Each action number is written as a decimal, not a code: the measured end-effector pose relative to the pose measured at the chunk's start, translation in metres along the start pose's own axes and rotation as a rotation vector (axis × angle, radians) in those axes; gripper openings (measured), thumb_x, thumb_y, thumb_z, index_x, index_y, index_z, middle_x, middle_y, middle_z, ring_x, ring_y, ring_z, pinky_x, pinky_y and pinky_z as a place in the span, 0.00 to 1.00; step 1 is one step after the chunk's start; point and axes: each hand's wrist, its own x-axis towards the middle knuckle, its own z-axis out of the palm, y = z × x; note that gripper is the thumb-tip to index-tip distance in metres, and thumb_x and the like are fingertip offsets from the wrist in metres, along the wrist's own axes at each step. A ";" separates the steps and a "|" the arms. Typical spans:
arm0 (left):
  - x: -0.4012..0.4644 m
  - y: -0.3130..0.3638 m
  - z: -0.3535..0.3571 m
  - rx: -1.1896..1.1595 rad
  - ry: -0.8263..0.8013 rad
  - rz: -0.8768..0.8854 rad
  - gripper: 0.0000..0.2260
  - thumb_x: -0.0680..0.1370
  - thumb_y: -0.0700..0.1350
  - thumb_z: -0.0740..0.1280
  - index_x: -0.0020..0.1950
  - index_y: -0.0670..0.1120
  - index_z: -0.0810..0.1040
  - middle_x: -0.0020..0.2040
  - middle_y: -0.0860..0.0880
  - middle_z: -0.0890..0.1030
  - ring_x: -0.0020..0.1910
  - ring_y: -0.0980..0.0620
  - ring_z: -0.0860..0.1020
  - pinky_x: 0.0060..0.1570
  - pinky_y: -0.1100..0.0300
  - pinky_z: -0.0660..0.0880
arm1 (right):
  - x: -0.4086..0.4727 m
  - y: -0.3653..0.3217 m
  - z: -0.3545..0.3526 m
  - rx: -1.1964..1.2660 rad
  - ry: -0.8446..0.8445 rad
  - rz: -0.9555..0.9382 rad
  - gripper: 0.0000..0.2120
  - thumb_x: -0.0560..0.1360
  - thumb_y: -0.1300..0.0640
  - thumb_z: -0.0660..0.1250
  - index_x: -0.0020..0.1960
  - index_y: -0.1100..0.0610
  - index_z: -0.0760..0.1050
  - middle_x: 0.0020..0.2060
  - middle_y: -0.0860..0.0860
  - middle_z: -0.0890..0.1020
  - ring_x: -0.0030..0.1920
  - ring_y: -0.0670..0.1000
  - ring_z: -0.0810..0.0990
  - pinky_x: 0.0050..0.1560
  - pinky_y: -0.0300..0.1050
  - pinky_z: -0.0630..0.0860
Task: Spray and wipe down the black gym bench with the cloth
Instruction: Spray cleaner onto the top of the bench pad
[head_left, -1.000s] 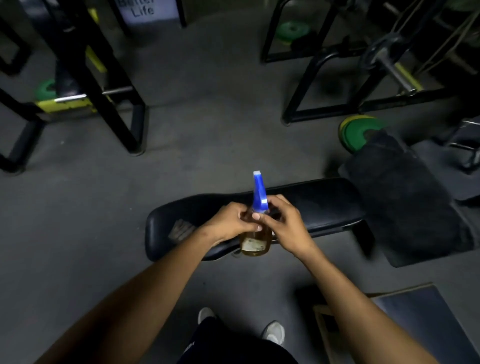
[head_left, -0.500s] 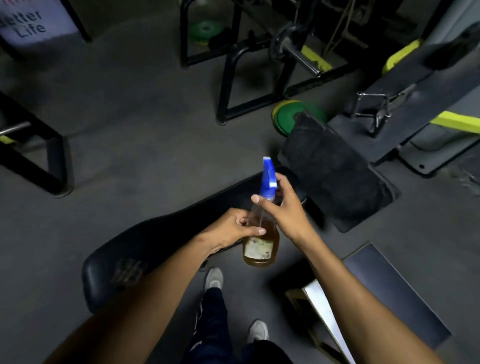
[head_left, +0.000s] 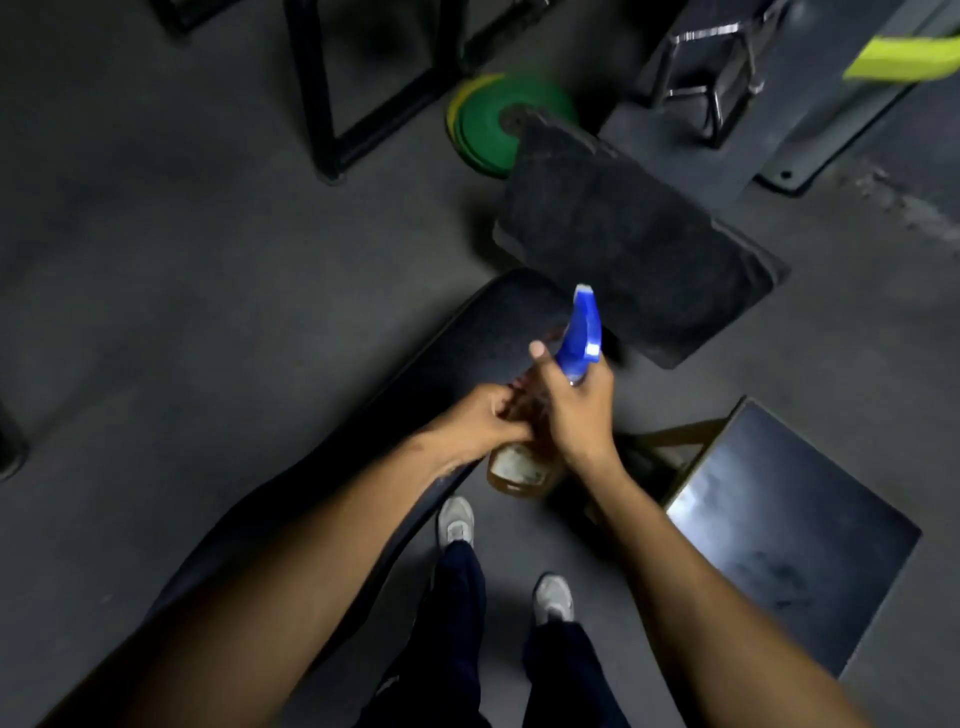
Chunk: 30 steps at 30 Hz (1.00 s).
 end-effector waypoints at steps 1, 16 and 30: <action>0.012 -0.003 -0.008 -0.009 -0.008 -0.012 0.13 0.74 0.27 0.68 0.47 0.44 0.80 0.46 0.44 0.83 0.42 0.55 0.80 0.48 0.60 0.78 | 0.008 0.006 0.007 -0.004 0.036 0.031 0.07 0.76 0.52 0.73 0.50 0.52 0.76 0.39 0.44 0.79 0.38 0.40 0.75 0.47 0.45 0.75; 0.186 -0.100 -0.103 0.999 -0.016 -0.130 0.32 0.77 0.58 0.70 0.78 0.49 0.65 0.78 0.46 0.64 0.76 0.45 0.64 0.74 0.52 0.61 | 0.082 0.158 0.019 -0.143 0.144 0.267 0.09 0.75 0.46 0.73 0.44 0.48 0.75 0.35 0.49 0.81 0.37 0.51 0.80 0.45 0.63 0.81; 0.264 -0.199 -0.116 1.266 0.121 -0.153 0.49 0.74 0.65 0.64 0.79 0.55 0.31 0.78 0.51 0.26 0.78 0.47 0.30 0.75 0.32 0.43 | 0.102 0.254 0.074 0.019 -0.075 0.437 0.06 0.72 0.48 0.75 0.45 0.43 0.78 0.28 0.49 0.81 0.31 0.53 0.83 0.44 0.71 0.84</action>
